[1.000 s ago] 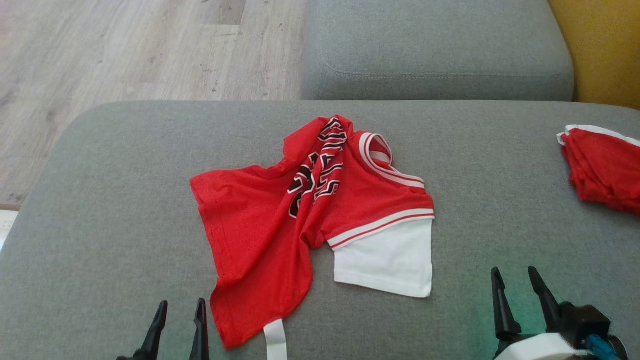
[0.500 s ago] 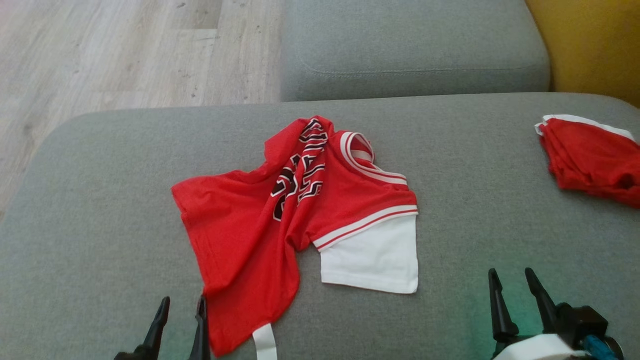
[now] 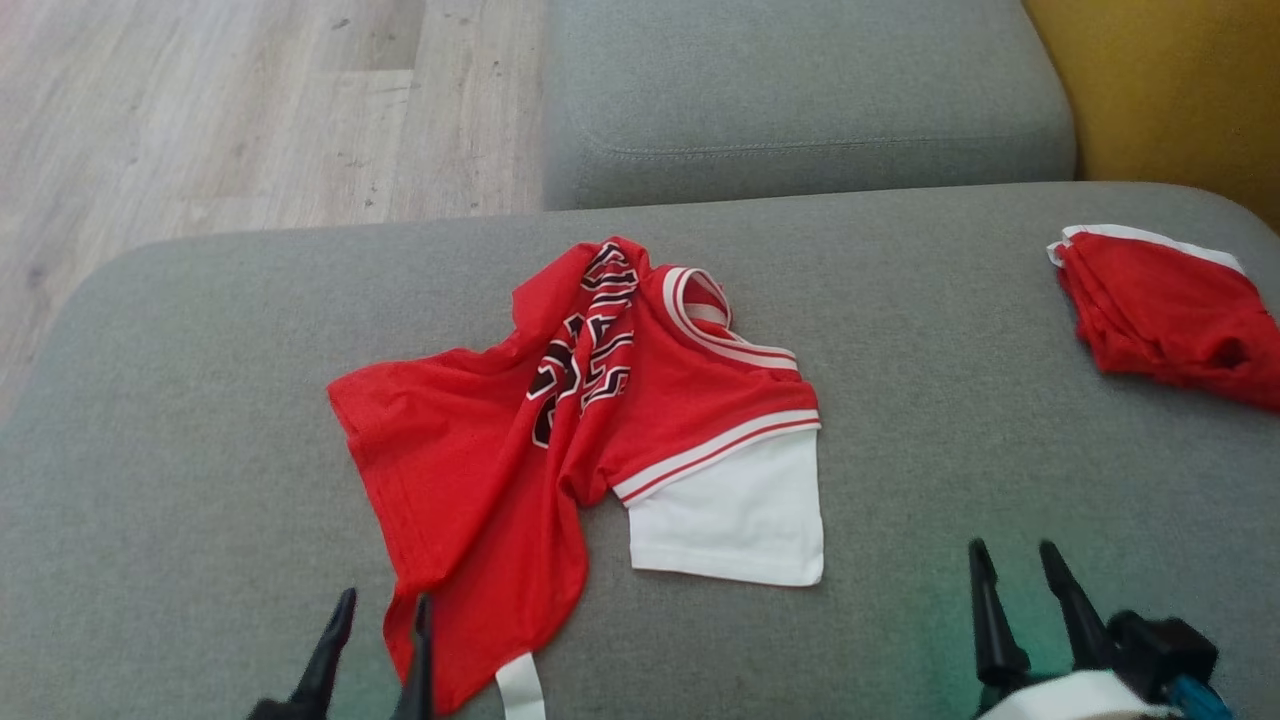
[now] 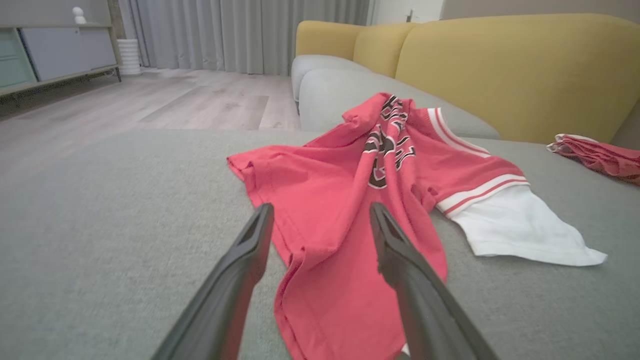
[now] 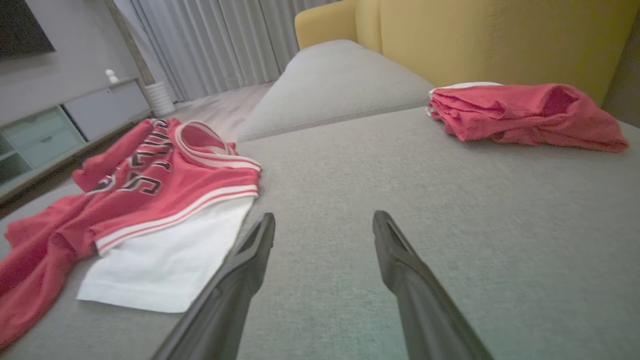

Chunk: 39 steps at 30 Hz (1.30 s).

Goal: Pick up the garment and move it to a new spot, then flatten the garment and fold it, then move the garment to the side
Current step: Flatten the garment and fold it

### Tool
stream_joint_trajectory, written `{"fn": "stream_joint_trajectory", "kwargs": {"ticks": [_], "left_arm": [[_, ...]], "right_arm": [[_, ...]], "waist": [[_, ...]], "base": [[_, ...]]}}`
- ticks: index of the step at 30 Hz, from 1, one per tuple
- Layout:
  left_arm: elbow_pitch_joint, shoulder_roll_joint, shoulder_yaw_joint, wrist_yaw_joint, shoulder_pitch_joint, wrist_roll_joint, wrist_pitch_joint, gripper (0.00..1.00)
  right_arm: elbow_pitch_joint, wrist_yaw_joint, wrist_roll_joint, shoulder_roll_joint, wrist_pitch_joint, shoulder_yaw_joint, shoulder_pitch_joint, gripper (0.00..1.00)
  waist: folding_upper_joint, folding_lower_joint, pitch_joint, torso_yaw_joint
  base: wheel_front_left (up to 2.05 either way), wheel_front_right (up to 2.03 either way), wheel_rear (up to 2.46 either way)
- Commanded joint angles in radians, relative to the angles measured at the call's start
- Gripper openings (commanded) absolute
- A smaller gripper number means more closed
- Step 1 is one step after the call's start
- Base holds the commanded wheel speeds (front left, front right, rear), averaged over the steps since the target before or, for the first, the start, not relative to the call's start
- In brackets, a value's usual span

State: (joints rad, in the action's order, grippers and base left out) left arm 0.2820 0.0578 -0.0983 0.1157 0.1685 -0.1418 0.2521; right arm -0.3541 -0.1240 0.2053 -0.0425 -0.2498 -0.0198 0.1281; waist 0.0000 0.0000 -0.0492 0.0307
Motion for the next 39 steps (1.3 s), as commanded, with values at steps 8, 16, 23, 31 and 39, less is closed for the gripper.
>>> {"fn": "stream_joint_trajectory", "kwargs": {"ticks": [8,16,23,31,39], "left_arm": [[-0.103,0.073,-0.132,0.013,-0.023,0.048,-0.176,1.0],[-0.078,0.089,-0.19,0.014,-0.036,0.019,-0.323,1.0],[-0.011,0.101,-0.21,0.009,-0.106,0.041,-0.301,1.0],[0.076,0.111,-0.218,0.009,-0.144,0.039,-0.276,1.0],[0.131,0.117,-0.231,0.005,-0.155,0.04,-0.273,1.0]], "right_arm": [[0.13,-0.007,0.039,-0.008,0.164,-0.116,-0.149,1.0],[0.068,-0.007,-0.022,-0.008,0.502,-0.226,-0.199,1.0],[0.019,-0.007,-0.031,-0.008,0.544,-0.205,-0.239,1.0],[-0.026,-0.007,0.046,-0.008,0.557,-0.268,-0.261,1.0],[-0.046,-0.007,0.094,-0.008,0.564,-0.309,-0.276,1.0]], "waist": [[0.0,0.0,0.013,-0.003],[0.0,0.0,0.057,0.025],[0.0,0.0,0.11,0.056],[0.0,0.0,0.129,0.067],[0.0,0.0,0.137,0.068]], "base": [[0.0,0.0,0.0],[0.0,0.0,0.0],[0.0,0.0,0.0],[0.0,0.0,0.0],[0.0,0.0,0.0]]}}
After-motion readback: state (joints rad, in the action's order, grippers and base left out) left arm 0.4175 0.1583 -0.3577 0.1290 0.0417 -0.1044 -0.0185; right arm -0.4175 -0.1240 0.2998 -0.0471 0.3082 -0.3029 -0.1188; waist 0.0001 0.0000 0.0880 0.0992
